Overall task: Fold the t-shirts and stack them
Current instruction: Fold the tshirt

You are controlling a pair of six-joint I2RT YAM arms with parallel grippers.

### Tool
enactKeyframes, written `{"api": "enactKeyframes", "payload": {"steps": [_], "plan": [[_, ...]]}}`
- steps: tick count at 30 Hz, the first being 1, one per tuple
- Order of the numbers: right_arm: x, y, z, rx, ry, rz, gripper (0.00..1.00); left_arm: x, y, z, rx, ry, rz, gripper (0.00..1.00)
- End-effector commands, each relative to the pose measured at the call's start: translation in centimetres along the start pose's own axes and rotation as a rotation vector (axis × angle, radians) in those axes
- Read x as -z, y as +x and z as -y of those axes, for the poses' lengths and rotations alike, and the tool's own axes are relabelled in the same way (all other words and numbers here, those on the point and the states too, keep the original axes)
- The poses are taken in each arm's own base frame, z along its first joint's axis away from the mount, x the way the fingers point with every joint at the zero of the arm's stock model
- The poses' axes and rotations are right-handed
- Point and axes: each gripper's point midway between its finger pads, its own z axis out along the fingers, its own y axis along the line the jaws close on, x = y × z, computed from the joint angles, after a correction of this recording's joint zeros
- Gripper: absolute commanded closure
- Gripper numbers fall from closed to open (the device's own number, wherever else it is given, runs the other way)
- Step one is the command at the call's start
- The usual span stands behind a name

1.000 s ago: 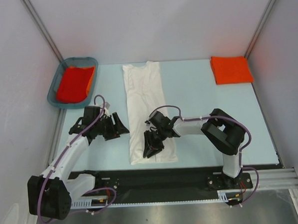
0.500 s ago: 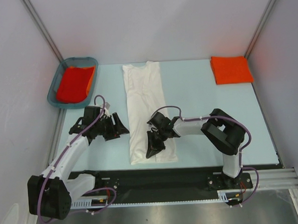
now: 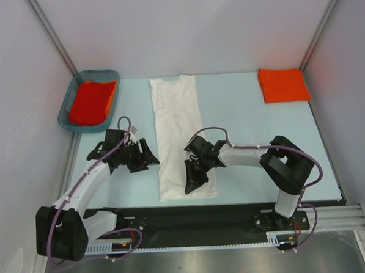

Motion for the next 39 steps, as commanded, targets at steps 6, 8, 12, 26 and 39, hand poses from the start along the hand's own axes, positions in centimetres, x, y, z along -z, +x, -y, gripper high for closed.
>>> {"api": "enactKeyframes", "payload": {"steps": [6, 8, 12, 26, 39], "plan": [[0.5, 1.9, 1.0, 0.010, 0.017, -0.038, 1.00, 0.0, 0.7, -0.1, 0.028, -0.016, -0.068, 0.30], [0.4, 2.1, 1.4, 0.000, 0.027, -0.047, 1.00, 0.0, 0.9, -0.3, 0.035, -0.031, -0.078, 0.30], [0.2, 2.3, 1.9, -0.003, 0.037, -0.052, 1.00, -0.2, 1.3, -0.6, 0.047, -0.040, -0.109, 0.30], [2.0, 2.3, 1.5, 0.068, 0.056, -0.023, 0.68, -0.5, 5.3, -1.6, 0.062, -0.115, -0.211, 0.37], [9.5, 0.2, 8.1, -0.012, 0.043, 0.172, 0.44, -2.7, 10.4, -2.1, 0.131, -0.076, -0.216, 0.50]]}}
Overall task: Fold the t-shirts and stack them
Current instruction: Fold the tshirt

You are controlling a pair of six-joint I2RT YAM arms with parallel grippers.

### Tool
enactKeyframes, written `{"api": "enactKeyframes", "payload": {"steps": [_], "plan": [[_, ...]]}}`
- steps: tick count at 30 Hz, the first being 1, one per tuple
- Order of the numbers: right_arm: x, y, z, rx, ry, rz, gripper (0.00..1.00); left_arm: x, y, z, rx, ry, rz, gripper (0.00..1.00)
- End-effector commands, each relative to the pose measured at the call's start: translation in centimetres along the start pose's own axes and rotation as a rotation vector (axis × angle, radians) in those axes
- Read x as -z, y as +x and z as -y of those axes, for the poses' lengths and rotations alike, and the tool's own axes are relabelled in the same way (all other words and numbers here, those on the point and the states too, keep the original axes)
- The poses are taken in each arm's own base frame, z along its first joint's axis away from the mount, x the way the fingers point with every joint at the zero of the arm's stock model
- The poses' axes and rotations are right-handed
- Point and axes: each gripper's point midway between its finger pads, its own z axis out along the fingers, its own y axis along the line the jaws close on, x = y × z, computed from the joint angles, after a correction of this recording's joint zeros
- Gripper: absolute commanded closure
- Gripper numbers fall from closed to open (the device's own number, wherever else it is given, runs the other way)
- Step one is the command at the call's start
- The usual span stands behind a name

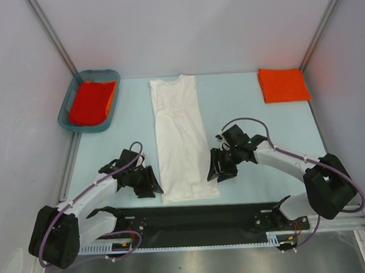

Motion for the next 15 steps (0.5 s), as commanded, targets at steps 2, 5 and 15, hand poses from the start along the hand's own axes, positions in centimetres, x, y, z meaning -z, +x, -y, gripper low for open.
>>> {"api": "enactKeyframes", "payload": {"steps": [2, 5, 15], "plan": [[-0.2, 1.4, 3.3, -0.026, -0.007, -0.043, 0.45, -0.9, -0.1, 1.0, 0.023, 0.030, 0.016, 0.50], [-0.5, 1.7, 4.1, -0.050, -0.025, -0.053, 0.54, -1.6, 0.7, 0.8, 0.032, 0.027, -0.001, 0.50], [-1.7, 2.7, 5.3, -0.077, -0.039, -0.094, 0.53, -3.0, 2.3, 0.1, 0.088, 0.057, -0.031, 0.55]]}}
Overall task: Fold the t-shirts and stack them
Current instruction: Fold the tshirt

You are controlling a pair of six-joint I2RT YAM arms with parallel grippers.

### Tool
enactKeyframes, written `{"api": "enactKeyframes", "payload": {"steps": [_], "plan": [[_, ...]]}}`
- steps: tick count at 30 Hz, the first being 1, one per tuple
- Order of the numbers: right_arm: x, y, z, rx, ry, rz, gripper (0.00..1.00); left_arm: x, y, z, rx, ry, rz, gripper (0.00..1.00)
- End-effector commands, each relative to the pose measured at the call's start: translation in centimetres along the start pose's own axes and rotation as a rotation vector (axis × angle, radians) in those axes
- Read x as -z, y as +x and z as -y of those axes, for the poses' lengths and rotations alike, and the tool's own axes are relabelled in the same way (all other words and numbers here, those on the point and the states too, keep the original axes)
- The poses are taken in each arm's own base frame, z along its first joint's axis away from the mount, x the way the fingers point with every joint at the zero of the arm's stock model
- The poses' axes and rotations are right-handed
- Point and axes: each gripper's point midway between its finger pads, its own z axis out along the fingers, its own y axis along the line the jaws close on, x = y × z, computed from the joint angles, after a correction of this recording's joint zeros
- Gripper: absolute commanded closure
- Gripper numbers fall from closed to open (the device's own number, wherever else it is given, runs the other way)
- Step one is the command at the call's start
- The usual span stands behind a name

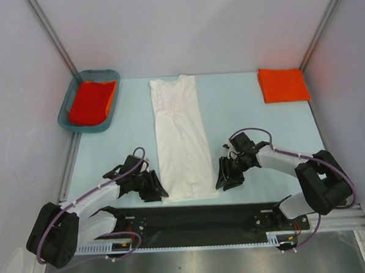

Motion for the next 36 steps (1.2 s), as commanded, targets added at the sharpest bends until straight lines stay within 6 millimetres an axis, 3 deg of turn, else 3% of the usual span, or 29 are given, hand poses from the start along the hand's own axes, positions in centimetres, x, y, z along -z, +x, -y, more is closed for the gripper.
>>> {"api": "enactKeyframes", "payload": {"steps": [1, 5, 19, 22, 26, 30, 33, 35, 36], "plan": [[-0.5, 0.1, 0.0, 0.025, -0.033, -0.012, 0.52, -0.9, 0.7, -1.0, 0.030, -0.010, -0.010, 0.56], [-0.9, 0.3, 0.6, 0.030, -0.027, -0.024, 0.48, -1.0, 0.8, -1.5, 0.046, -0.030, -0.013, 0.57], [-2.2, 0.3, 1.0, 0.031, -0.043, -0.043, 0.54, -0.6, 1.3, -1.9, 0.072, -0.064, -0.025, 0.57], [-2.2, 0.5, 1.1, 0.025, -0.044, -0.042, 0.55, -0.6, 1.4, -2.1, 0.077, -0.064, -0.023, 0.60], [-2.7, 1.2, 1.6, 0.012, -0.034, -0.055, 0.58, -0.6, 1.3, -2.2, 0.081, -0.073, -0.020, 0.72], [-3.1, 1.4, 1.9, 0.019, 0.016, -0.040, 0.59, -0.6, 1.1, -1.8, 0.076, -0.064, -0.017, 0.74], [-3.2, 1.2, 1.7, 0.016, 0.011, -0.016, 0.64, -0.6, 1.0, -1.7, 0.077, -0.059, -0.013, 0.78], [-3.4, 1.3, 2.0, 0.002, 0.022, -0.019, 0.74, -0.7, 1.1, -1.8, 0.074, -0.056, -0.011, 0.85], [-3.5, 1.4, 2.2, -0.003, 0.029, -0.023, 0.86, -0.7, 1.2, -1.9, 0.077, -0.057, -0.019, 0.90]]}}
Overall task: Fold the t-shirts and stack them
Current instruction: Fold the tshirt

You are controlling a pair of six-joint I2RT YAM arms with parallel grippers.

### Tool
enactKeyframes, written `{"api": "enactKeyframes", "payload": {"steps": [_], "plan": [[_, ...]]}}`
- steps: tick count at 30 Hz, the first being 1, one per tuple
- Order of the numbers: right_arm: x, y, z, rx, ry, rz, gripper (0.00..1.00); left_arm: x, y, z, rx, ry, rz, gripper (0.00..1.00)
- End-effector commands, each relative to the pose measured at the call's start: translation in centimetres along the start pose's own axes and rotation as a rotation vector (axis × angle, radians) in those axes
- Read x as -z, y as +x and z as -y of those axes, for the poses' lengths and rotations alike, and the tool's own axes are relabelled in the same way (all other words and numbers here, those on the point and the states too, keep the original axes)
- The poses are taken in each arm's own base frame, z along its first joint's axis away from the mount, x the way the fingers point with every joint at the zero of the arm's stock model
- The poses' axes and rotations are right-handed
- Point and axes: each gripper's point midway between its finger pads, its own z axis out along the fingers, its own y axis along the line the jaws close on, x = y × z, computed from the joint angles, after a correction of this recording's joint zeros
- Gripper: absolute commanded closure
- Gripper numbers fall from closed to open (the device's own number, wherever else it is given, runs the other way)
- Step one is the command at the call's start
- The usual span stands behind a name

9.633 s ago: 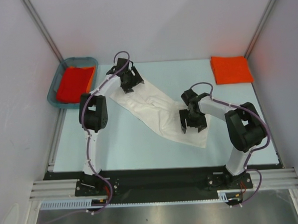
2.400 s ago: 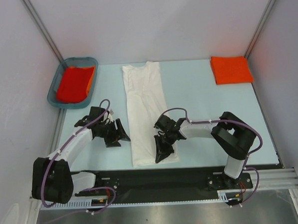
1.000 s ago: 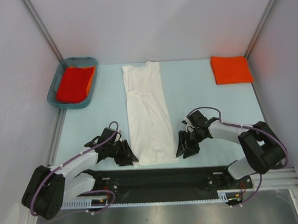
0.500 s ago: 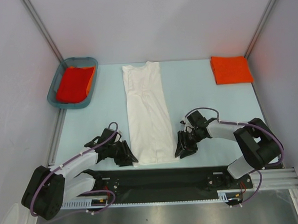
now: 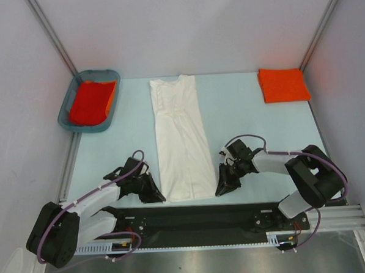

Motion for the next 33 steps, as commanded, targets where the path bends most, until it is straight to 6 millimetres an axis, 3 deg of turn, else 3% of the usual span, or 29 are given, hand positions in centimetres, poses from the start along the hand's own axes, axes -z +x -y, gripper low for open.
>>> {"api": "enactKeyframes", "payload": {"steps": [1, 2, 8, 15, 18, 19, 21, 22, 24, 27, 28, 29, 30, 31, 32, 33], "plan": [[-0.6, -0.1, 2.1, -0.019, 0.089, 0.032, 0.93, -0.3, 0.5, -1.4, 0.015, -0.046, -0.001, 0.98], [-0.5, 0.2, 2.0, -0.025, 0.090, 0.032, 1.00, -0.3, 0.6, -1.4, 0.013, -0.045, -0.004, 0.99], [0.0, 1.4, 1.1, -0.046, 0.101, 0.047, 1.00, 0.1, 0.9, -1.2, 0.027, -0.021, 0.005, 1.00], [1.8, 1.4, -1.2, -0.037, 0.069, 0.097, 1.00, 1.6, 0.3, 1.4, 0.018, 0.055, 0.051, 1.00], [3.8, -1.2, -2.9, -0.033, 0.041, 0.153, 1.00, 2.9, -1.5, 3.6, -0.005, 0.074, 0.111, 1.00], [4.7, -3.0, -4.1, 0.003, 0.028, 0.180, 1.00, 3.9, -2.7, 5.5, -0.030, 0.098, 0.147, 1.00], [6.3, -5.5, -4.8, 0.004, 0.026, 0.203, 1.00, 4.2, -4.5, 6.5, -0.036, 0.071, 0.166, 1.00], [7.2, -8.4, -6.3, 0.054, 0.017, 0.229, 1.00, 5.5, -6.5, 8.5, -0.045, 0.099, 0.214, 1.00], [7.9, -10.8, -6.1, 0.029, 0.031, 0.211, 1.00, 6.5, -9.6, 10.7, -0.036, 0.109, 0.260, 1.00], [8.8, -16.5, -7.6, 0.076, 0.042, 0.223, 1.00, 7.6, -14.3, 11.8, -0.017, 0.106, 0.331, 1.00], [8.9, -18.1, -7.5, 0.067, 0.041, 0.229, 1.00, 8.5, -16.2, 13.2, -0.024, 0.124, 0.359, 1.00], [7.9, -19.5, -6.7, 0.039, 0.049, 0.202, 1.00, 7.6, -18.1, 12.6, -0.004, 0.102, 0.345, 1.00], [9.1, -22.0, -8.4, 0.073, 0.027, 0.237, 1.00, 7.2, -19.2, 12.6, -0.001, 0.095, 0.335, 1.00], [9.3, -23.2, -8.3, 0.070, 0.030, 0.243, 1.00, 8.2, -21.0, 13.7, -0.023, 0.111, 0.356, 1.00], [9.6, -24.6, -8.7, 0.080, 0.027, 0.257, 1.00, 6.8, -22.2, 13.1, -0.008, 0.084, 0.328, 1.00], [8.1, -25.5, -7.5, 0.046, 0.033, 0.210, 1.00, 6.7, -23.1, 13.3, -0.012, 0.085, 0.329, 1.00]]}}
